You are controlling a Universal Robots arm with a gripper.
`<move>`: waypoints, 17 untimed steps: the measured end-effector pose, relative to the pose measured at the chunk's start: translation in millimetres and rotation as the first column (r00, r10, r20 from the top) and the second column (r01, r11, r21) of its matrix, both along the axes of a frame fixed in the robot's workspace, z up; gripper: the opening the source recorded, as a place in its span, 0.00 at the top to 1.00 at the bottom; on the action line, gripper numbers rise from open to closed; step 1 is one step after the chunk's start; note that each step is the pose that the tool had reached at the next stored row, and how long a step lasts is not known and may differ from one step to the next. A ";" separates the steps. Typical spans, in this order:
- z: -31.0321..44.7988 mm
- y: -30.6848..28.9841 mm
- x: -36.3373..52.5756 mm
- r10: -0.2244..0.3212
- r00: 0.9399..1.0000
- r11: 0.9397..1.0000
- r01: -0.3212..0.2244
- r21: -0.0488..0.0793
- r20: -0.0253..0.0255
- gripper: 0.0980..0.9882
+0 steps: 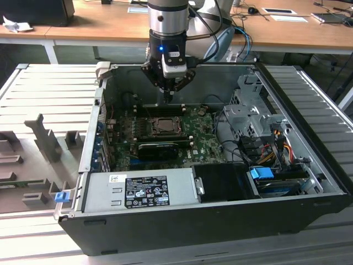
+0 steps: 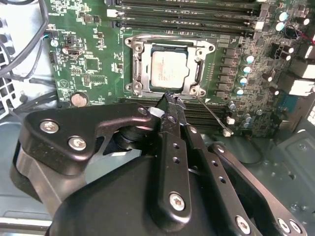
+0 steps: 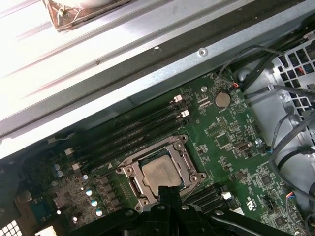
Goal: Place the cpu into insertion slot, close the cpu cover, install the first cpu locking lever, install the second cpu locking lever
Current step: 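Install the first cpu locking lever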
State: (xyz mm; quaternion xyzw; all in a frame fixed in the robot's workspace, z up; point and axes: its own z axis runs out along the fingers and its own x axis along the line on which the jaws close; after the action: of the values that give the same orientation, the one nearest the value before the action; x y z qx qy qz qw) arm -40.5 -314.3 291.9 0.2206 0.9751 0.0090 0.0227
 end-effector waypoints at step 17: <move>0.0 0.0 0.0 0.103 0.995 0.995 -0.103 0.000 0.000 0.99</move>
State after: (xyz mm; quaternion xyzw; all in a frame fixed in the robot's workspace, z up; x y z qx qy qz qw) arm -40.5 -314.3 291.9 0.1699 0.9852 0.0101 0.0222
